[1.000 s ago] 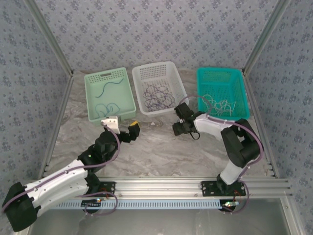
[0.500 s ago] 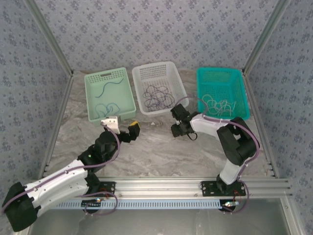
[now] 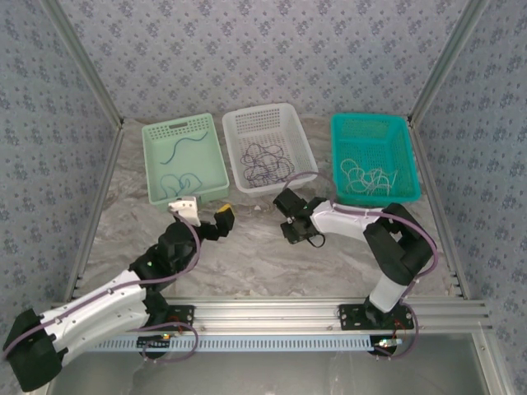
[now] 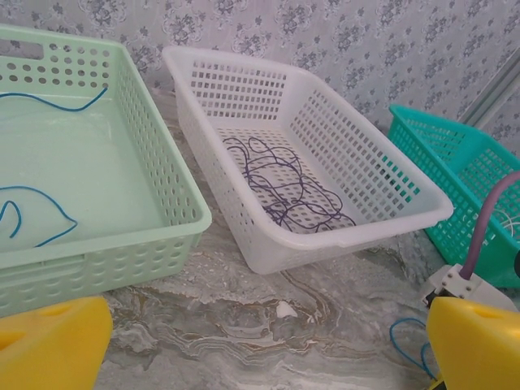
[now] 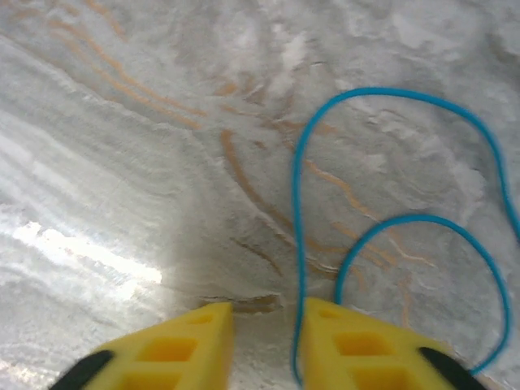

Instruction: Untangle the cables

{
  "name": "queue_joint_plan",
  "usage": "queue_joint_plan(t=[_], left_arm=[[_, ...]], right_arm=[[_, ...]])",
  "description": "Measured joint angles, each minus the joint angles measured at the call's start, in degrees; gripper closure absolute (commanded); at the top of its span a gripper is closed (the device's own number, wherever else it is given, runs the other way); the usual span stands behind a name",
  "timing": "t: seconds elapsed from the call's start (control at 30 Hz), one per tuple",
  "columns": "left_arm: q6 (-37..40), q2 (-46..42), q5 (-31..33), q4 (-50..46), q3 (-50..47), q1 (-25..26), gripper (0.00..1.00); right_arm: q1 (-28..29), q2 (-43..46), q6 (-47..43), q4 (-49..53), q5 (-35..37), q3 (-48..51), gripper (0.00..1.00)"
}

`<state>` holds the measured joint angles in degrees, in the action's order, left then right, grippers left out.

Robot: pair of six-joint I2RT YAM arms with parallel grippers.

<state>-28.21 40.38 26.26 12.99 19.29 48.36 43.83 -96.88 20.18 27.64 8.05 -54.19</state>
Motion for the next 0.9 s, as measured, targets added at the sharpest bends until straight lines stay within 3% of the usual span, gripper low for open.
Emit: queue_joint_plan(t=[0.17,0.33,0.63,0.9], left_arm=[[-0.2,-0.2,0.1,0.0,0.0,0.0,0.01],[-0.4,-0.1,0.1,0.0,0.0,0.0,0.01],[-0.2,2.4,-1.7,0.5,0.0,0.0,0.0],[0.9,10.3,-9.0,4.6,1.7,0.0,0.01]], right_arm=[[0.1,0.2,0.3,0.5,1.6,0.0,0.99],[0.6,2.8,0.2,1.4,-2.4,0.9,1.0],[-3.0,21.8,0.9,-3.1,-23.7,2.2,1.0],[-10.3,27.7,8.1,-12.0,-39.8,4.7,1.0]])
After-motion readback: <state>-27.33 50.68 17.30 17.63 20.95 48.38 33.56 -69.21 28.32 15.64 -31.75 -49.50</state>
